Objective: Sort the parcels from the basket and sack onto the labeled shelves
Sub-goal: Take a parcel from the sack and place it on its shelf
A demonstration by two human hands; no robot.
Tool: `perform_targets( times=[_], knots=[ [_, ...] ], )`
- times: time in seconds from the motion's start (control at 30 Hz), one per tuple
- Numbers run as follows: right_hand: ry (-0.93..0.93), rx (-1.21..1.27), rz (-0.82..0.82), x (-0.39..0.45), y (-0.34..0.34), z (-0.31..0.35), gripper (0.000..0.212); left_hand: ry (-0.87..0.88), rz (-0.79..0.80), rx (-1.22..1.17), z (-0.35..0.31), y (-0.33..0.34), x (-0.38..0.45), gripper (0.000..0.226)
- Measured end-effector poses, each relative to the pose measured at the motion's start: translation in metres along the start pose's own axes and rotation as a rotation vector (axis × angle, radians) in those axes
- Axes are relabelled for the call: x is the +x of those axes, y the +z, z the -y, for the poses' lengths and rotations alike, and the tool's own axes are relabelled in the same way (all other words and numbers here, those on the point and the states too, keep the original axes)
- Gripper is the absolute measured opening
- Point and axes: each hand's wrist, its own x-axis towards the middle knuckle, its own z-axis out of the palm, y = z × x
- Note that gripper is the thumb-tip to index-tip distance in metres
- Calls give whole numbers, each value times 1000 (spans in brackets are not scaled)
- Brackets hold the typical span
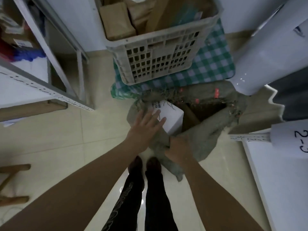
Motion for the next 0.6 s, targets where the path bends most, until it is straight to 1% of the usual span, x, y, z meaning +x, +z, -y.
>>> perform_targets(
  times=[0.03, 0.07, 0.1, 0.13, 0.17, 0.2, 0.23, 0.27, 0.3, 0.33, 0.37, 0.4, 0.43, 0.47, 0.5, 0.53, 0.6],
  knots=[
    [-43, 0, -24, -5, 7, 1, 33, 78, 42, 58, 3, 8, 9, 68],
    [-79, 19, 18, -9, 15, -2, 33, 144, 74, 81, 5, 17, 15, 55],
    [-125, 42, 114, -11, 25, -9, 31, 191, 85, 108, 8, 21, 19, 43],
    [-171, 78, 224, -13, 31, -15, 30, 196, 56, 135, 13, 24, 22, 31],
    [-196, 135, 284, -17, 36, -20, 34, 190, 10, 121, 18, 27, 21, 25],
    [-179, 193, 314, -19, 36, -23, 41, 205, -20, 79, 22, 34, 20, 24],
    [-90, 319, 328, -21, 33, -23, 49, 217, -28, 5, 25, 42, 18, 23],
    [63, 507, 326, -21, 30, -21, 54, 207, -61, -62, 28, 45, 15, 19],
    [246, 718, 275, -17, 26, -17, 53, 202, -101, -112, 29, 45, 13, 12],
    [386, 889, 153, -10, 23, -15, 46, 207, -154, -169, 29, 47, 12, 8],
    [469, 950, -13, -1, 18, -13, 43, 196, -176, -219, 27, 48, 11, 12],
    [499, 963, -137, 12, 13, -12, 54, 200, -197, -247, 25, 53, 10, 17],
    [496, 944, -178, 25, 6, -10, 75, 204, -202, -261, 25, 57, 10, 20],
    [482, 921, -167, 39, -2, -7, 91, 221, -200, -261, 24, 60, 10, 23],
    [454, 852, -105, 52, -4, -5, 100, 236, -192, -255, 23, 61, 10, 26],
    [406, 773, -33, 65, -4, -3, 104, 240, -189, -259, 23, 63, 9, 28],
    [335, 705, 63, 81, -5, -7, 100, 238, -178, -242, 26, 64, 6, 30]
  ],
)
